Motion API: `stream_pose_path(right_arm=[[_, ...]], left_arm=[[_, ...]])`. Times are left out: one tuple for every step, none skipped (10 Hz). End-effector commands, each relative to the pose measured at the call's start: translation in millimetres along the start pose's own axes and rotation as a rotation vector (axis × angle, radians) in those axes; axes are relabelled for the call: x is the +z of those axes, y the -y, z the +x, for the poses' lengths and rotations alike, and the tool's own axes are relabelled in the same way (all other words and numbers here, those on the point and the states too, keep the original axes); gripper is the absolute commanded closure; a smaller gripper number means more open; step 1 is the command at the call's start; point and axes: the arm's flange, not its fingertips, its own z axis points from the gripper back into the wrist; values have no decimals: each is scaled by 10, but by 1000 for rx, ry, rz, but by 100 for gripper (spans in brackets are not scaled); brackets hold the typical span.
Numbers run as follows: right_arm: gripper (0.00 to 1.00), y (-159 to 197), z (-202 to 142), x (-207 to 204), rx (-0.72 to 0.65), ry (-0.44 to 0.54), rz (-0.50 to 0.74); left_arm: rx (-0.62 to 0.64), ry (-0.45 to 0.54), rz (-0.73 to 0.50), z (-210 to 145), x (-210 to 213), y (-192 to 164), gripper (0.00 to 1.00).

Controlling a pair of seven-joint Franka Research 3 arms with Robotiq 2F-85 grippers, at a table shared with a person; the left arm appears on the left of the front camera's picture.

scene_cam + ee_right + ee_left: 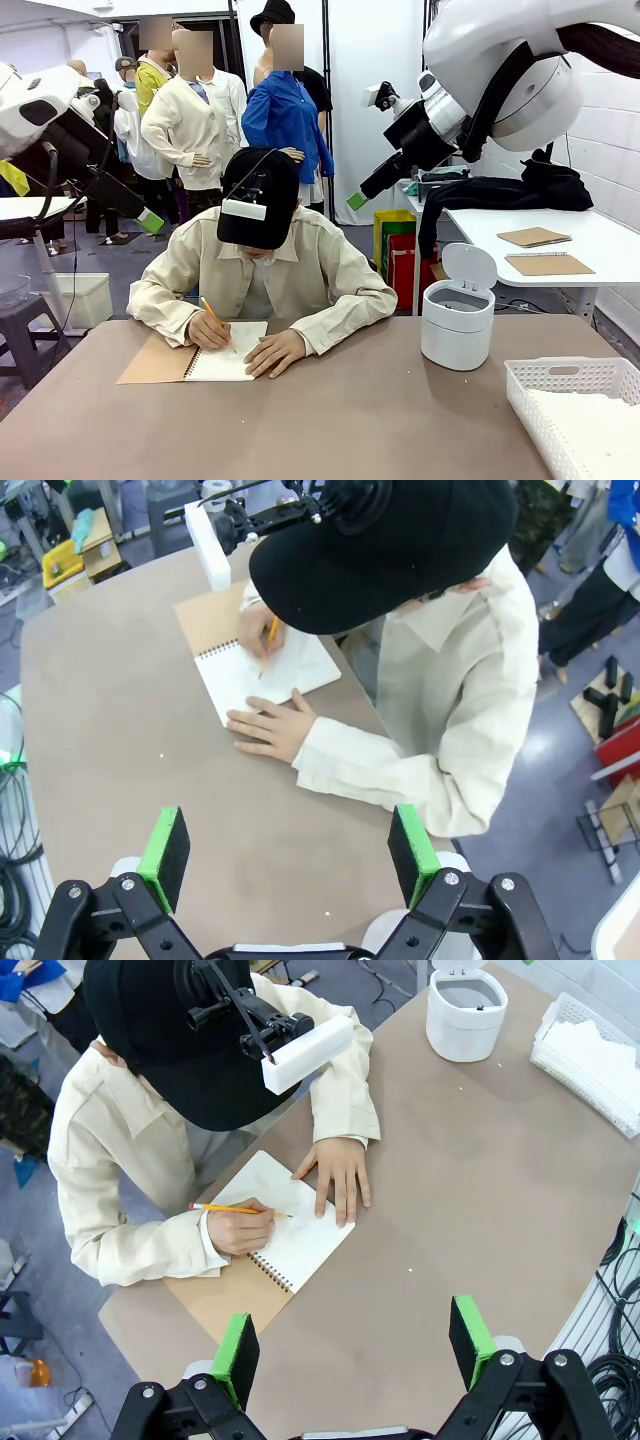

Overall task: Sort the paper based on its condition.
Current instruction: If a person hands you a paper, place it in the Organizing basket , and if it's crumpled, put it in the Trash can.

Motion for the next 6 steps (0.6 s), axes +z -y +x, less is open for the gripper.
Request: stream_pose_path(right_arm=[[0, 4, -1, 7, -2, 10, 5], [0, 4, -1, 7, -2, 10, 5], [0, 4, -1, 7, -2, 10, 5], [0, 4, -1, 7, -2, 10, 5], [0, 4, -1, 7, -2, 10, 5], [0, 4, -1, 7, -2, 10, 5]], left_arm=[[6, 2, -5, -6, 1, -10, 0], [6, 2, -5, -6, 1, -10, 0], [6, 2, -5, -6, 1, -10, 0], [6, 2, -5, -6, 1, -10, 0], [6, 2, -5, -6, 1, -10, 0], [6, 2, -5, -6, 1, -10, 0]])
